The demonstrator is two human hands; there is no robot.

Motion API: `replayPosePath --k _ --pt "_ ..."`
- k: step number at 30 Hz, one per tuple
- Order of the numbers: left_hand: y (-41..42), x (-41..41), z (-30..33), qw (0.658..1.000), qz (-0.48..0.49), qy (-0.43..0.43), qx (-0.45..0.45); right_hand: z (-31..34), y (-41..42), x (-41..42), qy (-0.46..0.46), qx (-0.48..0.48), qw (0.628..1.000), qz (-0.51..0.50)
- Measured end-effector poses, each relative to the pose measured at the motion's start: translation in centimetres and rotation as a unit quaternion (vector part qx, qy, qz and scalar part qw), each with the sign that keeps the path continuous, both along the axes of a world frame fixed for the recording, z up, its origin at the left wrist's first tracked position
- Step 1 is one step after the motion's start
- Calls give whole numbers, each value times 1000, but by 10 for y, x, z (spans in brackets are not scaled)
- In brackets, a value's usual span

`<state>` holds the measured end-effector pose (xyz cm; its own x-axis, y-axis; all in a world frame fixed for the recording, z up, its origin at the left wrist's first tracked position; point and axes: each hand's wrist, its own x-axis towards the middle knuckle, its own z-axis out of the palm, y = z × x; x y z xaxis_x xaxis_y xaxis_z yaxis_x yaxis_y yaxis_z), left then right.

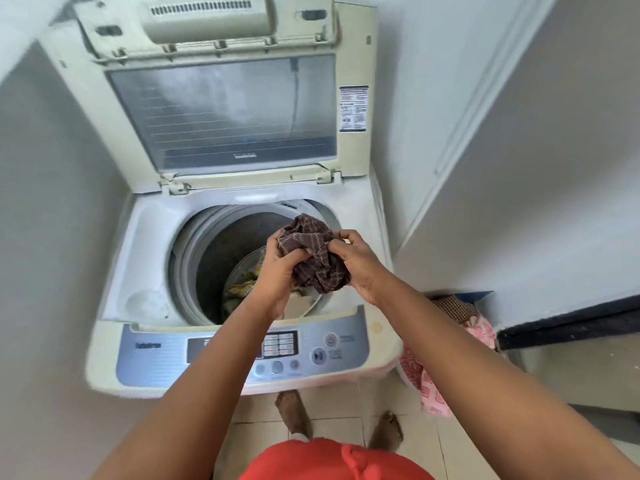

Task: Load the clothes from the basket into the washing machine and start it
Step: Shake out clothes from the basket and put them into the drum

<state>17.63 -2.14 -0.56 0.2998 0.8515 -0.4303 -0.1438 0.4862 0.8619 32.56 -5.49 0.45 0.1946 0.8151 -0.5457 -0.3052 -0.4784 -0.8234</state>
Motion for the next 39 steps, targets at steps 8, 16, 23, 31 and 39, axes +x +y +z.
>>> replayPosePath --k 8,16,23,31,39 --pt "42 -69 -43 989 -48 107 -88 -59 42 -63 -94 -89 989 72" --pt "59 -89 -90 951 -126 210 -187 -91 68 -80 -236 -129 945 185" --pt "62 -89 -107 930 -178 227 -230 -113 82 -79 -316 -160 895 271" --pt "71 -81 -104 952 -173 165 -192 -114 87 -76 -397 -154 883 198" --pt "71 -64 -92 953 -165 180 -179 -102 83 -56 -404 -166 879 194"
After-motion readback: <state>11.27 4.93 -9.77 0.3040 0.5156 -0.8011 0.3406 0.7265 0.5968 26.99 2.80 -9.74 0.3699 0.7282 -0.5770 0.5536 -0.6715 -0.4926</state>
